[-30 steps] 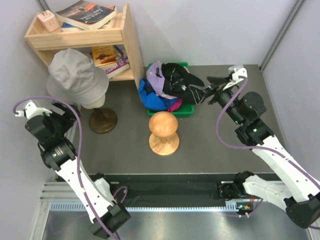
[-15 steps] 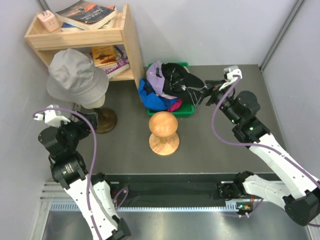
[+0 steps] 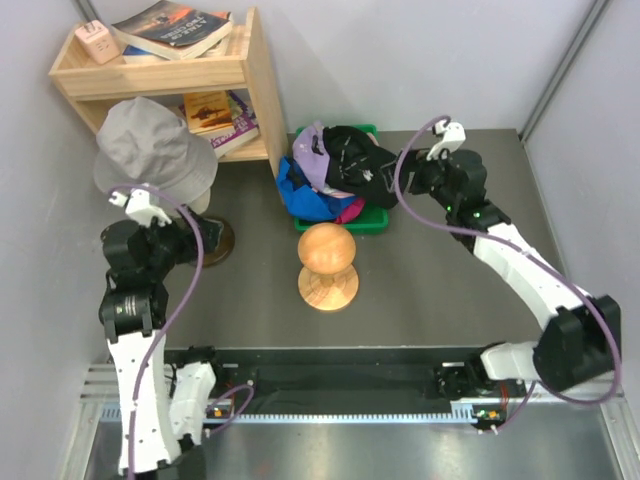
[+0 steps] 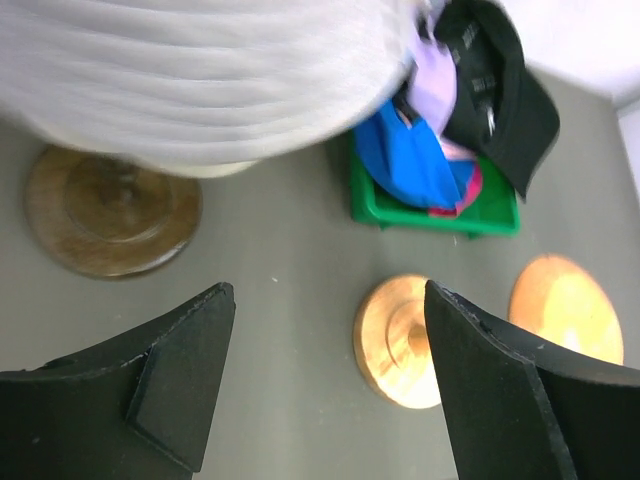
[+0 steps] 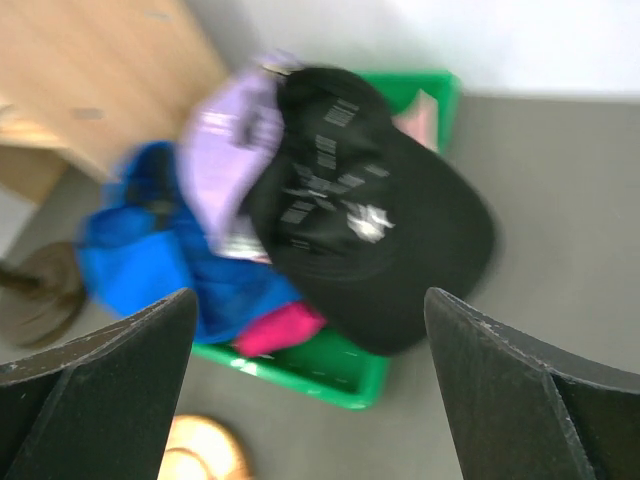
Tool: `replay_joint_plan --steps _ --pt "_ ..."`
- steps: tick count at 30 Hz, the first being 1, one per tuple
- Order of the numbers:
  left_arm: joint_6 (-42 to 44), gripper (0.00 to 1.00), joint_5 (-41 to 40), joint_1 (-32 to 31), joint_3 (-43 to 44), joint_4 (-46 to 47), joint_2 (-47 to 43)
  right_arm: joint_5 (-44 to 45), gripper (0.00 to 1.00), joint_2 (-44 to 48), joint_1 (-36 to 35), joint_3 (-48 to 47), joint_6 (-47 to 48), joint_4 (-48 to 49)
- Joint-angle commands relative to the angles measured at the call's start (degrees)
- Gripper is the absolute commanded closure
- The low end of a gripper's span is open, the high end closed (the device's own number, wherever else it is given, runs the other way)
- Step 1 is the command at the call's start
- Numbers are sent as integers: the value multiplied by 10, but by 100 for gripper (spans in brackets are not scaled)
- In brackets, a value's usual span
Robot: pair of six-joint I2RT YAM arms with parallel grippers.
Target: Stack the hats
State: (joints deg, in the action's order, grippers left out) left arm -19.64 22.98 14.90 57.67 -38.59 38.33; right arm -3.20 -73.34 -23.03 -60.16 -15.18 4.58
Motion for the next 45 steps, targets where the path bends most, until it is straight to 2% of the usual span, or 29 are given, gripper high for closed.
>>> replay_joint_plan --steps 1,2,4,5,6,8,9,12,16,22,24,26,28,33,36,37,39,40,42,43,45 --pt "20 20 -100 -107 22 40 42 -84 6 -62 89 -18 -47 42" --pt "18 20 -146 -168 24 41 49 -93 6 -72 96 -17 -48 46" --pt "19 20 -210 -237 25 53 72 -100 5 -104 115 -21 -46 60" --pt "20 20 -291 -306 26 55 78 -115 5 -115 122 -22 -46 64" --pt "21 20 -326 -338 24 67 83 -123 5 -128 128 -25 -49 72" --pt "21 19 -358 -400 20 83 97 -154 5 -162 145 -31 -57 100" --pt "24 18 -353 -410 10 96 101 -164 5 -175 149 -32 -64 111" --pt "21 16 -300 -418 -9 153 122 -197 6 -230 159 -51 -72 138" --pt "18 16 -240 -421 -1 145 169 -204 7 -298 165 -76 -76 157" --pt "77 12 -253 -423 59 73 176 -220 8 -345 170 -75 -83 204" --pt "76 11 -254 -422 49 85 170 -231 10 -353 170 -74 -90 214" --pt "76 11 -261 -423 20 105 162 -240 16 -356 170 -67 -94 234" --pt "73 9 -273 -422 -7 151 150 -248 18 -353 170 -58 -99 258" --pt "77 8 -280 -421 -18 144 156 -255 19 -366 170 -77 -81 240" --pt "75 8 -274 -422 -30 153 151 -267 25 -376 170 -83 -82 241" --pt "75 8 -274 -422 -33 156 151 -268 33 -377 170 -81 -83 241" --pt "74 8 -276 -422 -38 156 148 -268 42 -371 170 -73 -81 241" --pt "75 8 -278 -422 -41 156 148 -266 52 -363 170 -69 -79 241" --pt "74 8 -278 -422 -47 159 145 -262 62 -352 170 -59 -76 246" --pt "74 8 -277 -422 -51 160 143 -262 73 -346 170 -58 -75 247" --pt "74 8 -275 -421 -55 162 144 -265 83 -341 170 -59 -76 250"
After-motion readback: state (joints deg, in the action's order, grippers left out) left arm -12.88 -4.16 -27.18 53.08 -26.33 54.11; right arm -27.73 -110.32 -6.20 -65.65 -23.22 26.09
